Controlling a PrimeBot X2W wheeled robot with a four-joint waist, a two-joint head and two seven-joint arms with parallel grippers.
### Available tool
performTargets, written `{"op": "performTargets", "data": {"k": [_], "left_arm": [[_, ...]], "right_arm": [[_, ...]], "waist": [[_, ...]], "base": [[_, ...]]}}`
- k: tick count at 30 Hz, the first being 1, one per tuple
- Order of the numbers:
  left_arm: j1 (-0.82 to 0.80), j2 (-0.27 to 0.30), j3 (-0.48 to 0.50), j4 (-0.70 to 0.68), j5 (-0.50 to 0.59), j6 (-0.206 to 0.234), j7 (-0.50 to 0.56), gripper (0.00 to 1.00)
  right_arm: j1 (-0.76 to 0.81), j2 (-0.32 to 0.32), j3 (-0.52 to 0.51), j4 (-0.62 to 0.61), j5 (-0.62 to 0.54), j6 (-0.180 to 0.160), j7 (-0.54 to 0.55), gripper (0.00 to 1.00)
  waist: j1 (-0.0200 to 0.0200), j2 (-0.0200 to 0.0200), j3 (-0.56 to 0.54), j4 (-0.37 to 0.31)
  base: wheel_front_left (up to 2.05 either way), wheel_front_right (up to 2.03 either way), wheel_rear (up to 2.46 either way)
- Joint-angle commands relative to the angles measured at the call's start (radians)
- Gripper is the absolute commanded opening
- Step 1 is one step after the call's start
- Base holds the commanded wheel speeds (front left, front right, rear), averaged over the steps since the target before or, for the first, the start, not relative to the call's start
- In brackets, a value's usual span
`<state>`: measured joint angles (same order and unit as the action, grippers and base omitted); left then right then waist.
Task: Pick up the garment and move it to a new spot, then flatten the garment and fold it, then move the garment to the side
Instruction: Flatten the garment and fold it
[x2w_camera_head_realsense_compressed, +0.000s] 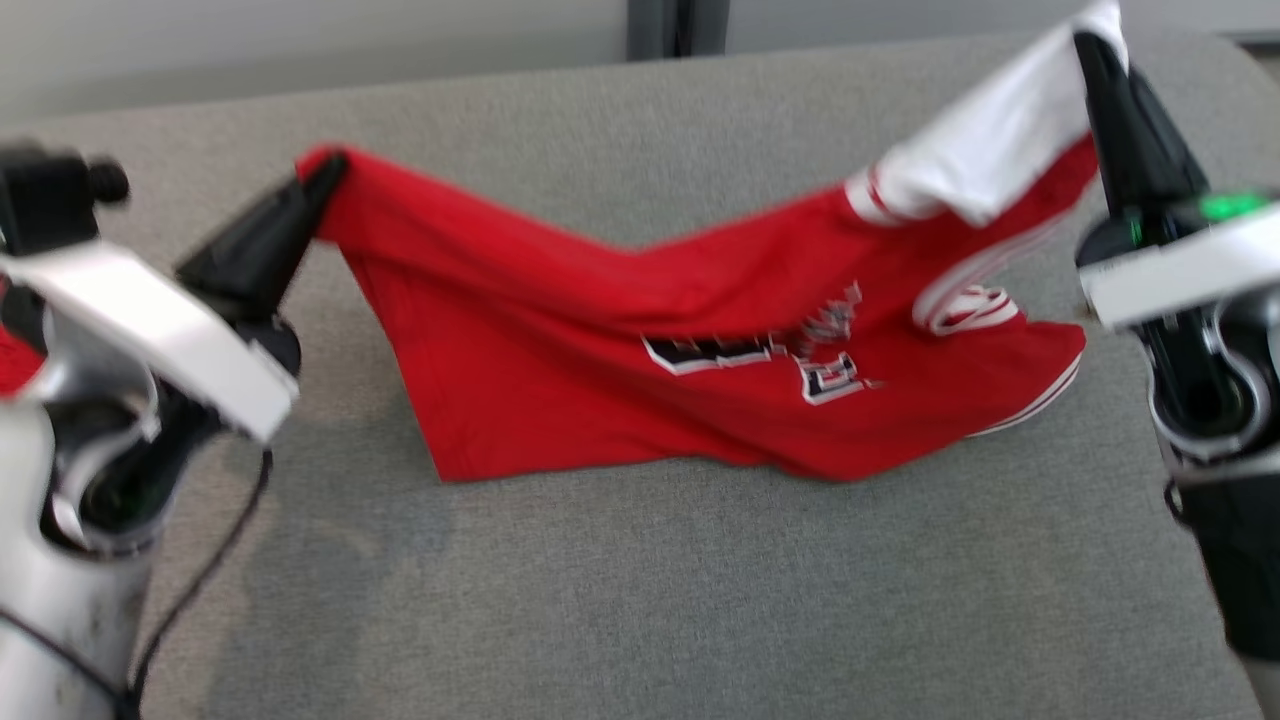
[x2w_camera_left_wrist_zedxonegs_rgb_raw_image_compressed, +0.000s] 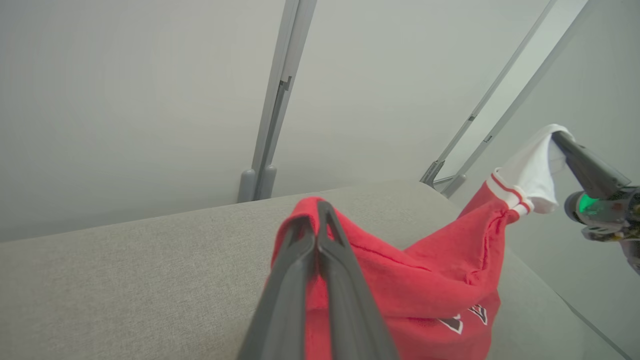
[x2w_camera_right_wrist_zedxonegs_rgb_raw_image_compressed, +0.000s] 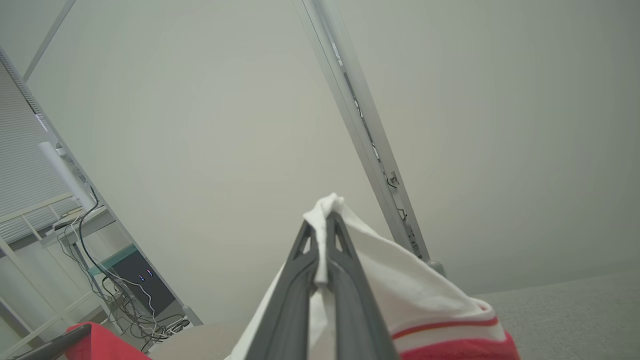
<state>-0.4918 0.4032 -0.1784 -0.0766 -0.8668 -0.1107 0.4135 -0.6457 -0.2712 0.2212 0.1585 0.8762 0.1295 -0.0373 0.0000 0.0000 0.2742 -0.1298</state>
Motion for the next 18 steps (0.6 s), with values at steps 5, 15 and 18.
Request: {"op": "performTargets", "data": {"k": [5, 15, 18], "left_arm": [[-0.249, 0.01, -0.008, 0.181, -0.037, -0.017, -0.004, 0.0], [-0.71, 0.035, -0.04, 0.481, -0.039, -0.02, -0.092, 0.0], [-0.8, 0.043, -0.07, 0.514, -0.033, -0.02, -0.105, 0.0]], "right_arm": [[-0.231, -0.004, 0.086, 0.146, 0.023, 0.002, -0.05, 0.0], [-0.678, -0.017, 0.177, 0.369, 0.061, 0.002, -0.126, 0.0], [-0.769, -0.024, 0.196, 0.402, 0.055, 0.002, -0.132, 0.0]], "waist": [[0.0, 0.0, 0.12, -0.018], [0.0, 0.0, 0.247, -0.011], [0.0, 0.0, 0.273, -0.004]], "base": [[0.0, 0.0, 0.0], [0.0, 0.0, 0.0], [0.0, 0.0, 0.0]]}}
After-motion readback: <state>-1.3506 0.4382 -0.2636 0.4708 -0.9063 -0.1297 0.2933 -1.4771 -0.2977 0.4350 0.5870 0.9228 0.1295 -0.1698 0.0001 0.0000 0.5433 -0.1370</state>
